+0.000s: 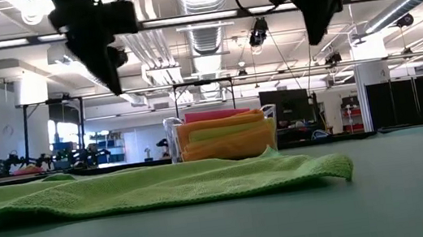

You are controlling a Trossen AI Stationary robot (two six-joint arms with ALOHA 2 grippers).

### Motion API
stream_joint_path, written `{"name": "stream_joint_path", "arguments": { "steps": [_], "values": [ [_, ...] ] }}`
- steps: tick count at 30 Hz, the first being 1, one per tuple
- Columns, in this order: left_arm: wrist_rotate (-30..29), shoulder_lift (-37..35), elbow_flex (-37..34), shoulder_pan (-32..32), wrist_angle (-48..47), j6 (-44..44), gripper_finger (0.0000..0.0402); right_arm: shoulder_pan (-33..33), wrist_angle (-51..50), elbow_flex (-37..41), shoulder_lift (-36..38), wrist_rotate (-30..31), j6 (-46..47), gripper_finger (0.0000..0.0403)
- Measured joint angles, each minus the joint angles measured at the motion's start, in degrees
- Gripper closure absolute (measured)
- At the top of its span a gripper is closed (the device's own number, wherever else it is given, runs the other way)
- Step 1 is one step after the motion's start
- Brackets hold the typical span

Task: Fold microfiber towels
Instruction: Fold the green microfiber towel

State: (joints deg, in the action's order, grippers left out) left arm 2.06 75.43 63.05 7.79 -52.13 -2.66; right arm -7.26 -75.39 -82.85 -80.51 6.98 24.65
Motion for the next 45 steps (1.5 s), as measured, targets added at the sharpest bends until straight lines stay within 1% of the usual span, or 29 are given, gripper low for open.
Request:
{"name": "stream_joint_path", "arguments": {
  "steps": [3,6,9,14,17,21,24,27,29,31,33,38,41,45],
  "values": [
    [0.7,-4.3,-5.6,-0.1,1.9,-3.0,0.0201,1.5,2.8,4.6,1.1,-3.4,1.7,0.0335],
    [0.9,-8.5,-10.9,-0.1,2.9,-6.5,0.0201,3.7,8.2,10.6,3.3,-6.2,3.4,0.0335],
    [0.9,-12.9,-15.4,-0.1,3.6,-8.9,0.0201,5.5,15.8,16.8,6.2,-6.6,6.7,0.0335],
    [0.9,-20.2,-21.1,-0.1,3.6,-9.0,0.0201,7.8,35.0,26.5,11.0,-6.6,11.6,0.0335],
    [0.9,-23.9,-23.7,-0.1,3.6,-8.6,0.0201,7.9,45.6,30.7,11.9,-6.4,13.0,0.0335],
    [0.9,-26.7,-26.9,-0.1,3.7,-9.0,0.0201,7.9,55.3,34.2,11.7,-4.1,14.4,0.0333],
    [0.9,-26.8,-26.9,-0.1,4.3,-9.0,0.0201,7.7,57.2,35.5,10.6,-4.0,14.3,0.0321],
    [0.1,-25.8,-26.9,-0.1,4.1,-9.9,0.0201,7.4,57.3,36.2,8.9,-4.0,13.2,0.03],
    [-2.2,-24.7,-26.9,-0.1,3.7,-10.8,0.0201,7.0,57.3,36.3,7.4,-3.8,10.2,0.0285],
    [-4.1,-22.9,-26.9,0.0,3.5,-11.6,0.0201,6.5,57.8,36.3,5.5,-2.1,6.9,0.0272],
    [-4.6,-20.7,-26.9,0.1,3.5,-11.8,0.0201,5.9,60.0,36.3,3.4,-0.8,3.7,0.0264],
    [-5.4,-13.9,-26.9,0.1,3.5,-12.0,0.0201,3.7,68.3,36.3,-2.6,-0.6,-2.5,0.0261],
    [-5.5,-9.9,-26.9,0.1,3.5,-12.0,0.0201,2.2,71.2,36.3,-5.6,-0.6,-2.1,0.0261],
    [-5.5,-5.5,-26.7,0.4,3.7,-12.1,0.0201,0.7,71.5,36.3,-8.0,-0.7,-0.2,0.0262]
  ]
}}
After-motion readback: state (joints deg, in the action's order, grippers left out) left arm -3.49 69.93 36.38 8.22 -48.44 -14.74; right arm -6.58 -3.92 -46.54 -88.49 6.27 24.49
